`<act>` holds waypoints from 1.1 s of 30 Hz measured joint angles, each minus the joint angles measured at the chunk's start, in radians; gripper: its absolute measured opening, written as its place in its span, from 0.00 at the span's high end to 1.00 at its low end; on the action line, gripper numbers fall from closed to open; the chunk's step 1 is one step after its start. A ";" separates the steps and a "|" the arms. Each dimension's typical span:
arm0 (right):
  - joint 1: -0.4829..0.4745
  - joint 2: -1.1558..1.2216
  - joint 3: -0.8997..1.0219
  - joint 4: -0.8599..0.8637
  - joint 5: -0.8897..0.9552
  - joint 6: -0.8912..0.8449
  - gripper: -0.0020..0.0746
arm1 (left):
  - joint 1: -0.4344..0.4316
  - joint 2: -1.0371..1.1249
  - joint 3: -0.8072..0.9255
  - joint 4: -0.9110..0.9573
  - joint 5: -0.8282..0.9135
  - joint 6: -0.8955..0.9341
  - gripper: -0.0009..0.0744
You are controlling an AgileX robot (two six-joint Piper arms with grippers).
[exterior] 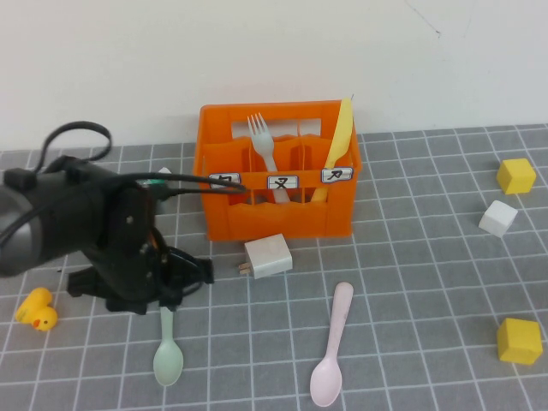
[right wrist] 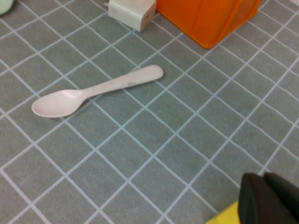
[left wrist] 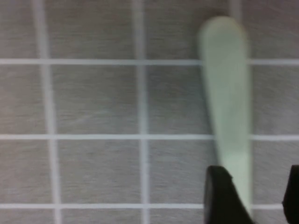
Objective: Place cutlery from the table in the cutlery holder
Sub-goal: Pick up the spoon
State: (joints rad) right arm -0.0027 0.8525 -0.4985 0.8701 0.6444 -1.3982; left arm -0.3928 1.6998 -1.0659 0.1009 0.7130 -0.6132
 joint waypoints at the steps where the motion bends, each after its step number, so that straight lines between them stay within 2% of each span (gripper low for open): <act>1: 0.000 0.000 0.000 0.000 0.000 0.000 0.98 | 0.010 0.000 0.000 -0.007 0.001 0.000 0.62; 7: 0.000 0.000 0.000 0.001 0.000 0.000 0.98 | 0.041 0.003 0.000 -0.042 -0.020 0.026 0.59; 19: 0.000 0.000 0.000 0.005 0.000 0.000 0.98 | 0.041 0.110 -0.017 -0.048 -0.026 0.035 0.59; 22: 0.000 0.000 0.000 0.005 0.000 0.000 0.98 | 0.041 0.116 -0.020 -0.051 -0.020 0.040 0.63; 26: 0.000 0.000 0.000 0.005 0.000 0.000 0.98 | 0.038 0.116 -0.022 -0.043 -0.010 0.061 0.81; 33: 0.000 0.000 0.000 0.005 -0.001 0.000 0.98 | 0.034 0.116 -0.022 -0.045 -0.009 0.093 0.81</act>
State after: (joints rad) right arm -0.0027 0.8525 -0.4985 0.8747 0.6430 -1.3982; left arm -0.3584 1.8161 -1.0876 0.0560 0.7038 -0.5204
